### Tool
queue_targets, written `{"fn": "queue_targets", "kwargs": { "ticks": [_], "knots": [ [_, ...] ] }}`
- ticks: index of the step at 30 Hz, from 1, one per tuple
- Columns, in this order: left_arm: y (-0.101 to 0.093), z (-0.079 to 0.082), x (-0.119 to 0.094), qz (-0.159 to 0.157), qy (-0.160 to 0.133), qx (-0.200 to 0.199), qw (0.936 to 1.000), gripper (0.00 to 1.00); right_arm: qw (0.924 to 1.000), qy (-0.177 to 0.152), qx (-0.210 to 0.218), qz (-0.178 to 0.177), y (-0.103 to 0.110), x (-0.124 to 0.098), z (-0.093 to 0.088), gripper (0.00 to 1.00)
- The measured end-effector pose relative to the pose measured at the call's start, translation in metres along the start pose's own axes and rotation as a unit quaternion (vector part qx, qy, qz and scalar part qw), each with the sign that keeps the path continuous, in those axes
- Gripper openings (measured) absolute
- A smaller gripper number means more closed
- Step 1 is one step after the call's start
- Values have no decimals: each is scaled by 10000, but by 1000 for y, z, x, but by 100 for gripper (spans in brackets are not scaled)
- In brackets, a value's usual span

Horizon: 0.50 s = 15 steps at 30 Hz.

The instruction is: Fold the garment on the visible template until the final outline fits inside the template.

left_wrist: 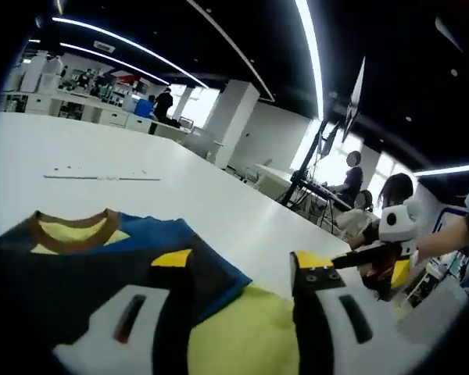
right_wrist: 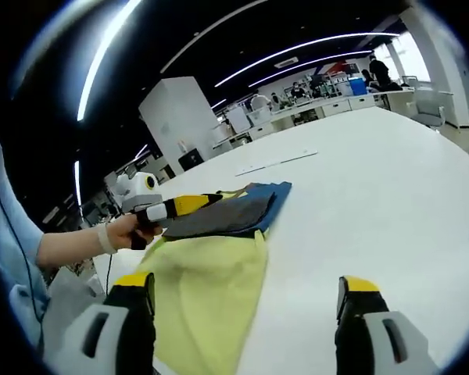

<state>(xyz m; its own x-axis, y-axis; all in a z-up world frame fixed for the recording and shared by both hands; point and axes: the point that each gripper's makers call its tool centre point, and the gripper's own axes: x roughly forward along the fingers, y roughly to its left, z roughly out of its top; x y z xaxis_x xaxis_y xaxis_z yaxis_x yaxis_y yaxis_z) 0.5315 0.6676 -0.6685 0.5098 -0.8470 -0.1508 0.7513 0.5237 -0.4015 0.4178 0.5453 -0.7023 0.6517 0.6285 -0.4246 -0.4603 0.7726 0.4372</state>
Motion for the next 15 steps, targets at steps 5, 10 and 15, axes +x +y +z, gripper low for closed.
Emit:
{"fn": "queue_targets", "kwargs": {
  "ticks": [5, 10, 15],
  "knots": [
    [13, 37, -28, 243, -318, 394, 9984, 46, 9999, -89, -39, 56, 5, 0, 6, 98],
    [29, 46, -56, 509, -123, 363, 9980, 46, 9999, -124, -54, 103, 9, 1, 8, 98],
    [37, 59, -78, 568, -110, 480, 9972, 45, 9998, -116, -88, 158, 12, 4, 9, 98]
  ]
}}
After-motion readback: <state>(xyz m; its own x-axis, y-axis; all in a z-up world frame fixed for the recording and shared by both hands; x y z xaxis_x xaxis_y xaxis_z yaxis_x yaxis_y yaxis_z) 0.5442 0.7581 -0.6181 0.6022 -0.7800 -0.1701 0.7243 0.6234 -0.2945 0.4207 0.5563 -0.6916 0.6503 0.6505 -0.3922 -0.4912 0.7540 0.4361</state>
